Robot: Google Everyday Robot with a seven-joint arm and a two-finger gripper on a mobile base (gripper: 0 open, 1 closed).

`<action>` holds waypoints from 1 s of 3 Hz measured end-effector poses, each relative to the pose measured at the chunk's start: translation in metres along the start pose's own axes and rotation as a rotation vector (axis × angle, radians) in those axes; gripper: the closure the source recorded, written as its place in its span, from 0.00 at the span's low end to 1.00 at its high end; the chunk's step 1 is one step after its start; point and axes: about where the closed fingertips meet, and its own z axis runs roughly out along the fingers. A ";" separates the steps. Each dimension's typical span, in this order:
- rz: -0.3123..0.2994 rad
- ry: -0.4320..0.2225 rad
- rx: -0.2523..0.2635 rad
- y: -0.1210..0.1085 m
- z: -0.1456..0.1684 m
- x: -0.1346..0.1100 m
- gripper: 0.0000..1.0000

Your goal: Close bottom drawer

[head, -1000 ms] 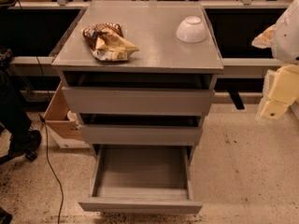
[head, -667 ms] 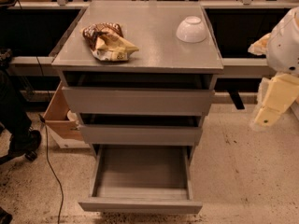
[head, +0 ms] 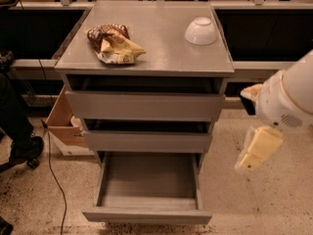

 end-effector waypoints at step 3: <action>0.094 -0.157 0.016 0.036 0.129 -0.018 0.00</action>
Offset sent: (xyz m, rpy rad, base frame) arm 0.0061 0.1186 -0.2028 0.2875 0.0300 -0.0905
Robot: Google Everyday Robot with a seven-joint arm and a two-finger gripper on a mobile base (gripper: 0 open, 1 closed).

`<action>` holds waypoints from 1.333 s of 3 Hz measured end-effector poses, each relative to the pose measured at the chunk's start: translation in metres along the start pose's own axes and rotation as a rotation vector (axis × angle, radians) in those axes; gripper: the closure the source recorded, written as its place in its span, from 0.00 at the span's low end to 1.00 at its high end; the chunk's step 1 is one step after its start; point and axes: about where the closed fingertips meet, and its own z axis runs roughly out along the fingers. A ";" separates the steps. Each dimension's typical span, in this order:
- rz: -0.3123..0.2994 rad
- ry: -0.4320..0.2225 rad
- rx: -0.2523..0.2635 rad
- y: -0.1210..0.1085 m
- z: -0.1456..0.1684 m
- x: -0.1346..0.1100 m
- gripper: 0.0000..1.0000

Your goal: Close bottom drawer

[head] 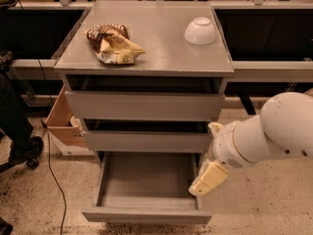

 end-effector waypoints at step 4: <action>-0.010 -0.084 -0.062 0.039 0.182 0.012 0.00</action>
Offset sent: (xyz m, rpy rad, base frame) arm 0.0163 0.0541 -0.1132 0.1050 -0.0021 -0.0403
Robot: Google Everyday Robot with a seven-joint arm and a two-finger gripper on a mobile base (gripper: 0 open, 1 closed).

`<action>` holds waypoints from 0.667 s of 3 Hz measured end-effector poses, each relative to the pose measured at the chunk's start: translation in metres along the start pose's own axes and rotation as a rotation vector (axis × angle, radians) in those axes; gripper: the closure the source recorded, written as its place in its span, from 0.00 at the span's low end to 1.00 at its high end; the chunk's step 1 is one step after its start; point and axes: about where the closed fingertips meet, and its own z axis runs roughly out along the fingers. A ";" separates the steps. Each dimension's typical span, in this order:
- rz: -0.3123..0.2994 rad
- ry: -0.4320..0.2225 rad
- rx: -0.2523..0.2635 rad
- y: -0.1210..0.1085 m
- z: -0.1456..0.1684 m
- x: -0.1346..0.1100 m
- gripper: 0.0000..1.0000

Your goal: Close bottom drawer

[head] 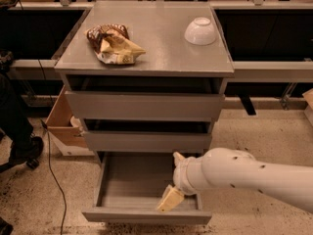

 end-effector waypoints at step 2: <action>-0.002 -0.099 -0.008 0.000 0.120 0.004 0.00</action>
Offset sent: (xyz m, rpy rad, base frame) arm 0.0563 0.0887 -0.1411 0.1406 -0.0496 0.0217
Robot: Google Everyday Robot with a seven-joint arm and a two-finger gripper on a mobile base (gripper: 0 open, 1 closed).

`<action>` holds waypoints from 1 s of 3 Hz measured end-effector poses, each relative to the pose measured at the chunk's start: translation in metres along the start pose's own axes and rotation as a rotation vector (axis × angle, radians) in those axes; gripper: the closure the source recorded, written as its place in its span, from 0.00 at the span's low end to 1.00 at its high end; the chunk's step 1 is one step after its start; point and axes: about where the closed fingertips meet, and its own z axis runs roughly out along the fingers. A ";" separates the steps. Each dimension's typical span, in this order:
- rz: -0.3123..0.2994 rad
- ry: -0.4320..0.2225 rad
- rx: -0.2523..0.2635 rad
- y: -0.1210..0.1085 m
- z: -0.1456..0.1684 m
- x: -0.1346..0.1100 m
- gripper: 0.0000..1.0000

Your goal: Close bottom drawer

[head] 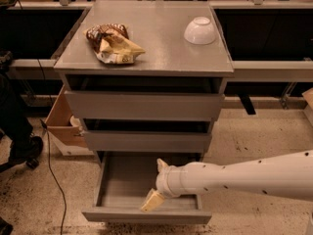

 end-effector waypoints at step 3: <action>0.072 -0.043 0.055 0.001 0.037 0.009 0.00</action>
Offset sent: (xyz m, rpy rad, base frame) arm -0.0025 0.0132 -0.0234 0.0383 -0.0171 -0.0880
